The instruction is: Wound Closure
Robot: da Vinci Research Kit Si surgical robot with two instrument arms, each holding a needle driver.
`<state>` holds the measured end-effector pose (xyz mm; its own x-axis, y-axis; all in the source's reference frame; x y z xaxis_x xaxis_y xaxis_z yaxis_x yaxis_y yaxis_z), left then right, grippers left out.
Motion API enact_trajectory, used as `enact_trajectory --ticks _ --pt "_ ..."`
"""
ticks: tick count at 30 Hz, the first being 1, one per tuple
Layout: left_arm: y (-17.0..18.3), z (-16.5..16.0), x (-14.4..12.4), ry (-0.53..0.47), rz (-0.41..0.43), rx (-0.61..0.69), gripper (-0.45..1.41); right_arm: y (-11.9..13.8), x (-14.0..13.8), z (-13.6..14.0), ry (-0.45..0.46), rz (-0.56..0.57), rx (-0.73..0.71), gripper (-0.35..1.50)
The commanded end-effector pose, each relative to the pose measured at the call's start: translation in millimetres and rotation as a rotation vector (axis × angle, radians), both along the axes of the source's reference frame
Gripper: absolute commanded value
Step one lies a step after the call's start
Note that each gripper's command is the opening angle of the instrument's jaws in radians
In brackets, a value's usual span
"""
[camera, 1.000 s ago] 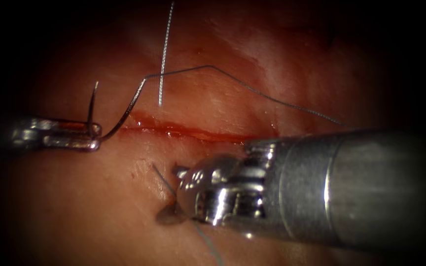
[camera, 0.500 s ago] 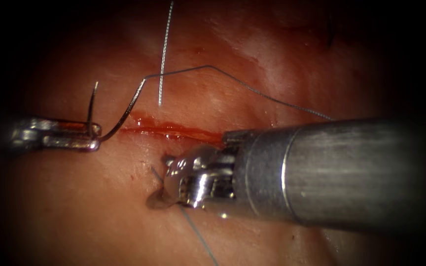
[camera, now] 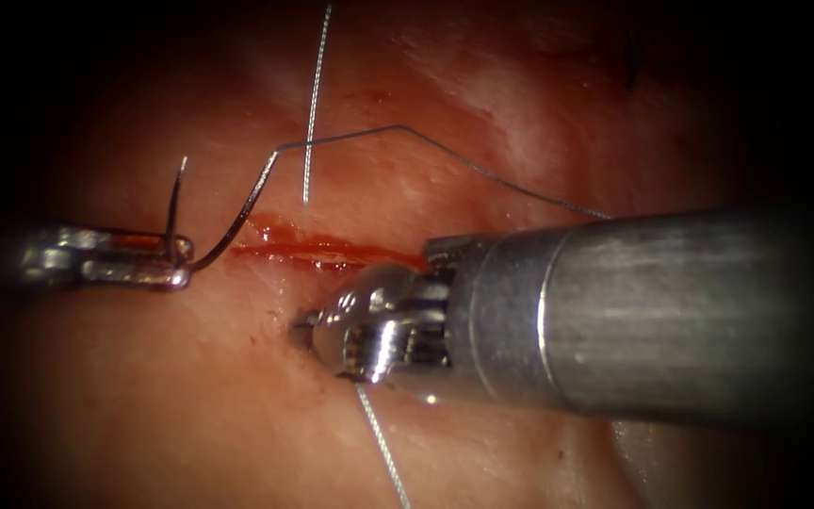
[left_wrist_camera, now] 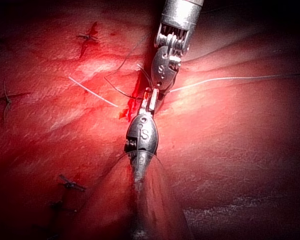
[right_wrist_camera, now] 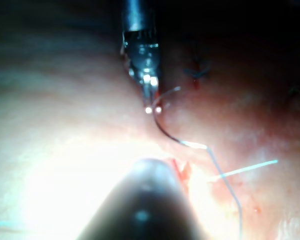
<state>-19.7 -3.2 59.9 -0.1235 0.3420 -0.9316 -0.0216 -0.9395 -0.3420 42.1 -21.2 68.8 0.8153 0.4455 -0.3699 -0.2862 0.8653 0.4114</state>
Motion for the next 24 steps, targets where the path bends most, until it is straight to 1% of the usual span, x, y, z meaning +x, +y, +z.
enact_trajectory --ticks 1,5,10,13,18,24 --pt "-0.3 0.7 -0.4 -0.001 0.001 0.000 -0.45 -0.2 0.6 0.3 0.002 -0.003 0.001 -0.35" --pt "-0.3 0.7 -0.4 -0.002 0.001 0.000 -0.45 -0.8 0.2 -0.2 0.007 -0.011 0.001 -0.35" --pt "-0.3 0.7 -0.4 -0.001 0.001 0.000 -0.45 -2.6 -0.5 -1.5 0.019 -0.037 0.004 -0.35" --pt "-0.3 0.7 -0.4 -0.001 0.001 0.000 -0.45 -3.2 -0.5 -2.0 0.021 -0.042 0.003 -0.35" --pt "-0.3 0.6 -0.4 -0.002 0.001 0.000 -0.45 -3.5 -0.5 -2.2 0.022 -0.048 0.009 -0.35" --pt "-0.3 0.6 -0.4 -0.002 0.001 0.000 -0.45 -2.9 -0.2 -1.7 0.019 -0.042 0.009 -0.35"
